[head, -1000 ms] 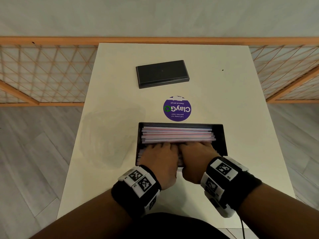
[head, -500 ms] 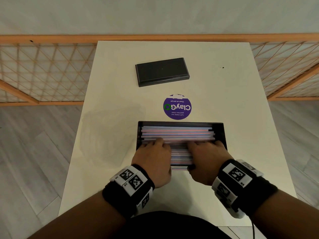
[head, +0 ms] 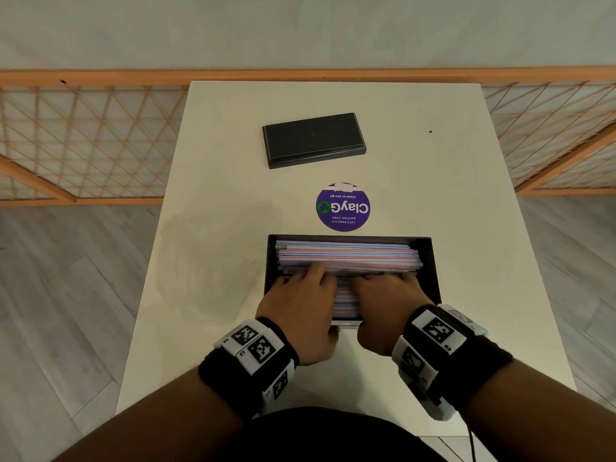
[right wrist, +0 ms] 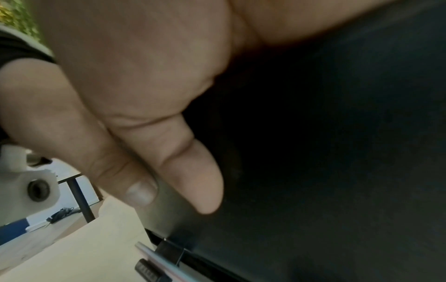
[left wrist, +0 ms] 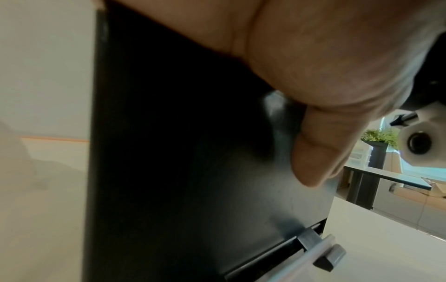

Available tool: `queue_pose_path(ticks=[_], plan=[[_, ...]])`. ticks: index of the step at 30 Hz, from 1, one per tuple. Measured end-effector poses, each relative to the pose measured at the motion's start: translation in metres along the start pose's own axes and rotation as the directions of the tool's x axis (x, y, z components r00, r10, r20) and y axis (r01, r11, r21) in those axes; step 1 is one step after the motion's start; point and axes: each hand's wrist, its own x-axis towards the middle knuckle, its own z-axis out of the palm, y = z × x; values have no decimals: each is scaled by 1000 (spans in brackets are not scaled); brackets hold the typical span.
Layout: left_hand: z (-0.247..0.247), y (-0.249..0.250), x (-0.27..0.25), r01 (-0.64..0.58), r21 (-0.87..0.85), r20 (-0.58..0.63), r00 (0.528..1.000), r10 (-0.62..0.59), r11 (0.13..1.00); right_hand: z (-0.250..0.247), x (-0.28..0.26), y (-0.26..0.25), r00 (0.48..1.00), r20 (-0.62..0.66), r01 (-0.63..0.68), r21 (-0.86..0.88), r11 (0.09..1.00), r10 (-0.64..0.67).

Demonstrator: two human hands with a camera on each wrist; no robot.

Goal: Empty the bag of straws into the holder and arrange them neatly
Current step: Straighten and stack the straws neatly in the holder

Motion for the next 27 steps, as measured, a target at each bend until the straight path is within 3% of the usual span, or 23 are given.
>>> queue_pose_path(ticks=[7,27], plan=[[1,5,3,-17,31,-2,1000,17,999,-3,3,-3,1000,-1,26,74,997,-26],[-1,1,3,57,9,46,997,-58,998,2,0,0,1000,13,-7,56,998,7]])
